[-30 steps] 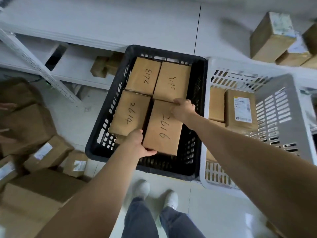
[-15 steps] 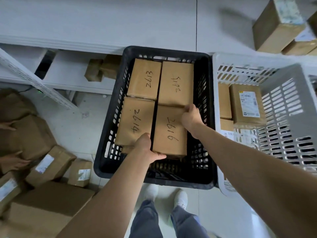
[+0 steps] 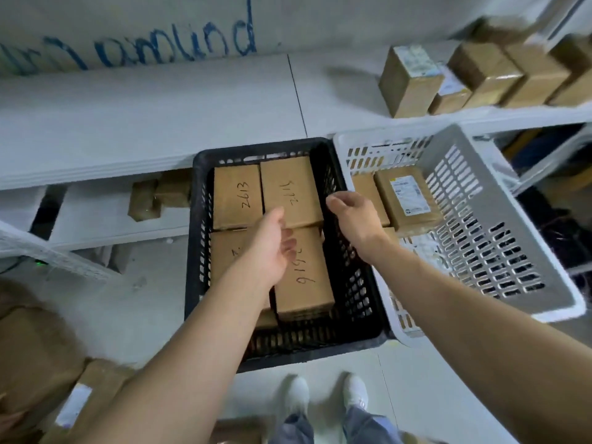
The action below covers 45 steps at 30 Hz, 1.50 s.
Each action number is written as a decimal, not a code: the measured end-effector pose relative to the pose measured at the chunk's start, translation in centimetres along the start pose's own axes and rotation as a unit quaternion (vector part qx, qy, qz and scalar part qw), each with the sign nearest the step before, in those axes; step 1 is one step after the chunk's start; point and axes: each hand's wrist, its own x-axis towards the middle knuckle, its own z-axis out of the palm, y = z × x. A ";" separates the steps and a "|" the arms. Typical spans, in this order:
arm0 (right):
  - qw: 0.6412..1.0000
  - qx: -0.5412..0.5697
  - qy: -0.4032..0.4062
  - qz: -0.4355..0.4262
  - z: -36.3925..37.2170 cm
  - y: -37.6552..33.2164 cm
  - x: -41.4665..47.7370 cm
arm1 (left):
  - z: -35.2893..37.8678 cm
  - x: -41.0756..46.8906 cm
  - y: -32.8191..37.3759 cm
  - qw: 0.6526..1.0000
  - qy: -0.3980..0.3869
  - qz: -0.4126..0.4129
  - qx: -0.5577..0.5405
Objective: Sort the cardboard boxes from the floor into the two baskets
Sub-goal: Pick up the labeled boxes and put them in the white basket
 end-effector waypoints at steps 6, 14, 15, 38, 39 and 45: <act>0.983 0.089 0.150 -0.052 -6.9 -1.3 -4.6 | 9.2 -3.8 1.5 0.975 -0.152 0.148 0.073; 0.906 0.133 0.400 -0.040 -20.5 3.7 -15.2 | 21.5 -11.8 -7.8 0.883 -0.383 0.178 0.204; 0.894 0.137 0.425 -0.033 -21.9 4.8 -16.8 | 22.5 -12.9 -9.3 0.871 -0.399 0.180 0.222; 0.759 0.178 0.619 0.089 -38.4 25.5 -46.5 | 31.6 -30.2 -38.0 0.812 -0.473 0.064 0.336; 0.755 0.181 0.624 0.088 -39.1 25.8 -46.9 | 32.3 -30.6 -38.3 0.810 -0.475 0.066 0.337; 0.728 0.195 0.650 0.100 -43.6 28.3 -47.6 | 37.7 -30.9 -39.8 0.802 -0.488 0.070 0.336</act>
